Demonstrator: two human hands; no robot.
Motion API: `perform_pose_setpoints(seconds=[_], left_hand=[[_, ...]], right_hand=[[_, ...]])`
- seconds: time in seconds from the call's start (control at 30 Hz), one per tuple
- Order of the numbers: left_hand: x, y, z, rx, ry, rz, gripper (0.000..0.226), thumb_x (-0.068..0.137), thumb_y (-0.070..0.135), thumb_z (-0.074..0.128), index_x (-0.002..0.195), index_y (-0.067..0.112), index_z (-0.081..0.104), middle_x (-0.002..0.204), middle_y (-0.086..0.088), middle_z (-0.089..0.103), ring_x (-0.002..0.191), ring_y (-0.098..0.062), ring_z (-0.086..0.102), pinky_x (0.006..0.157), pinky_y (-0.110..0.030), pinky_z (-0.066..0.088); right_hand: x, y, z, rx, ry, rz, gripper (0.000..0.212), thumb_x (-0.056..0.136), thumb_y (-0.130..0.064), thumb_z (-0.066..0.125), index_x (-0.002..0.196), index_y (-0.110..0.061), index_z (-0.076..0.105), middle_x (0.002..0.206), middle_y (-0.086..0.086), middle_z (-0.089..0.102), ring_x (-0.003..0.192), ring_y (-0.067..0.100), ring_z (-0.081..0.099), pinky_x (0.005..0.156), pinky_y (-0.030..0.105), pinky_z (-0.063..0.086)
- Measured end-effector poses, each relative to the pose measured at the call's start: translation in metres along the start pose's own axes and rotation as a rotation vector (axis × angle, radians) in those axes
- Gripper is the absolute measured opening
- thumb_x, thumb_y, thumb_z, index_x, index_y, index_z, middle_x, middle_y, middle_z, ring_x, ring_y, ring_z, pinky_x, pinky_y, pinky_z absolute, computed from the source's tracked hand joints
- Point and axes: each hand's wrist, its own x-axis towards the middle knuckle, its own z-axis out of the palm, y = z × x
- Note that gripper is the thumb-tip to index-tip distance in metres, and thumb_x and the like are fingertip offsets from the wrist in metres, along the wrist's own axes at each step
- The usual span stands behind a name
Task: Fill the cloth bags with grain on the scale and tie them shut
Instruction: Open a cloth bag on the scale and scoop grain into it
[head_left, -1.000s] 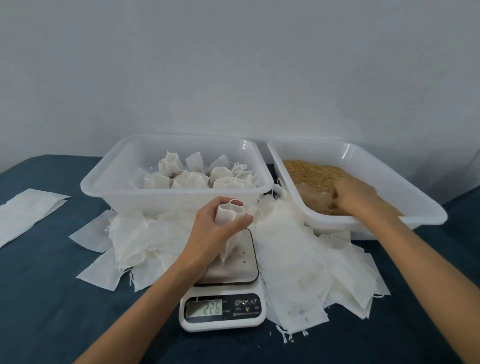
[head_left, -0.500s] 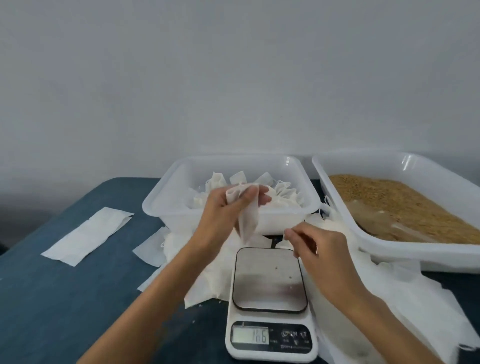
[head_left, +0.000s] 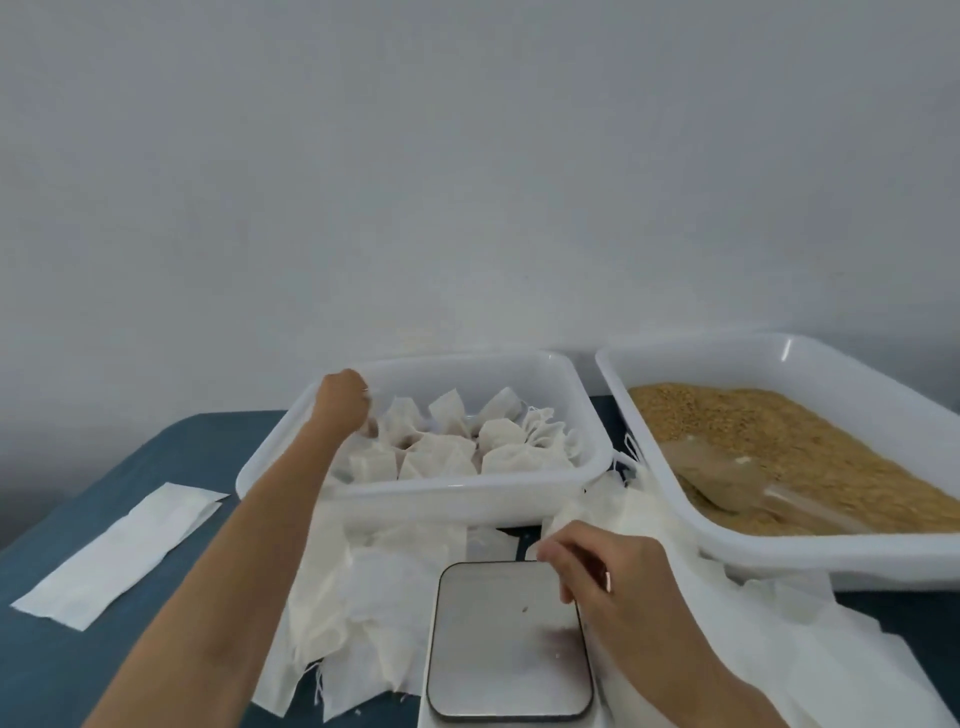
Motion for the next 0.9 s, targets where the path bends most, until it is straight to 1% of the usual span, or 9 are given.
perform_pose_setpoints(seconds=[0.13, 0.2, 0.3, 0.37, 0.43, 0.5, 0.57, 0.73, 0.9], left_hand=[[-0.005, -0.009, 0.015, 0.061, -0.106, 0.008, 0.016, 0.092, -0.003, 0.054, 0.082, -0.006, 0.065, 0.101, -0.030, 0.072, 0.096, -0.045, 0.069, 0.071, -0.039, 0.047], [-0.012, -0.005, 0.011, 0.084, -0.169, 0.008, 0.014, 0.094, 0.002, 0.058, 0.101, -0.006, 0.068, 0.113, -0.026, 0.071, 0.105, -0.042, 0.067, 0.082, -0.042, 0.052], [-0.036, 0.017, -0.001, 0.061, -0.011, 0.080, 0.031, 0.101, 0.013, 0.061, 0.129, 0.001, 0.064, 0.131, -0.021, 0.062, 0.116, -0.040, 0.061, 0.095, -0.046, 0.051], [-0.068, 0.043, -0.011, -0.079, 0.227, 0.216, 0.025, 0.102, 0.016, 0.062, 0.124, 0.004, 0.066, 0.118, -0.017, 0.063, 0.103, -0.035, 0.063, 0.086, -0.046, 0.051], [-0.116, 0.071, -0.015, -0.253, 0.341, 0.396, 0.007, 0.099, 0.013, 0.067, 0.098, 0.006, 0.069, 0.088, -0.003, 0.063, 0.077, -0.024, 0.059, 0.070, -0.039, 0.048], [-0.168, 0.095, -0.013, -0.342, 0.209, 0.568, 0.020, 0.096, 0.015, 0.073, 0.079, 0.011, 0.065, 0.067, 0.011, 0.053, 0.061, -0.008, 0.047, 0.061, -0.033, 0.041], [-0.212, 0.114, -0.004, -0.363, -0.006, 0.717, 0.024, 0.095, 0.019, 0.075, 0.075, 0.013, 0.065, 0.064, 0.012, 0.052, 0.060, -0.007, 0.045, 0.061, -0.027, 0.039], [-0.266, 0.140, 0.023, -0.415, -0.266, 0.820, 0.004, 0.092, 0.018, 0.079, 0.093, 0.014, 0.081, 0.084, 0.008, 0.064, 0.071, -0.010, 0.056, 0.069, -0.023, 0.045], [-0.287, 0.147, 0.037, -0.444, -0.411, 0.888, 0.042, 0.085, 0.045, 0.083, 0.118, 0.021, 0.075, 0.102, 0.009, 0.063, 0.089, 0.004, 0.051, 0.082, -0.011, 0.041]], right_hand=[[0.003, -0.001, -0.006, 0.030, 0.052, 0.019, 0.024, 0.098, -0.038, 0.059, 0.081, -0.027, 0.070, 0.063, -0.007, 0.065, 0.054, 0.012, 0.059, 0.055, 0.012, 0.040], [0.003, -0.003, -0.008, 0.055, 0.065, 0.037, 0.022, 0.099, -0.034, 0.060, 0.081, -0.028, 0.071, 0.062, -0.006, 0.065, 0.052, 0.010, 0.058, 0.053, 0.010, 0.038], [0.007, -0.007, -0.018, 0.123, 0.101, 0.049, 0.028, 0.100, -0.042, 0.054, 0.083, -0.031, 0.072, 0.063, -0.005, 0.067, 0.050, 0.006, 0.054, 0.055, 0.011, 0.037], [0.012, -0.011, -0.028, 0.239, 0.130, 0.041, 0.033, 0.102, -0.047, 0.049, 0.087, -0.029, 0.073, 0.063, 0.000, 0.066, 0.050, 0.008, 0.047, 0.054, 0.018, 0.038], [0.014, -0.015, -0.039, 0.336, 0.189, 0.022, 0.036, 0.104, -0.043, 0.046, 0.090, -0.023, 0.073, 0.063, 0.006, 0.065, 0.052, 0.014, 0.045, 0.053, 0.024, 0.039], [0.016, -0.016, -0.047, 0.399, 0.260, 0.023, 0.041, 0.107, -0.038, 0.044, 0.091, -0.014, 0.073, 0.063, 0.011, 0.065, 0.052, 0.015, 0.045, 0.053, 0.027, 0.039], [0.018, -0.015, -0.052, 0.451, 0.304, 0.042, 0.046, 0.107, -0.035, 0.041, 0.091, -0.005, 0.072, 0.062, 0.012, 0.065, 0.051, 0.016, 0.045, 0.052, 0.028, 0.038], [0.020, -0.014, -0.057, 0.556, 0.327, 0.061, 0.053, 0.106, -0.039, 0.038, 0.092, -0.001, 0.071, 0.062, 0.015, 0.065, 0.049, 0.021, 0.043, 0.051, 0.028, 0.037], [0.020, -0.015, -0.056, 0.571, 0.330, 0.055, 0.052, 0.107, -0.038, 0.038, 0.090, -0.004, 0.073, 0.061, 0.015, 0.065, 0.048, 0.021, 0.043, 0.050, 0.028, 0.037]])
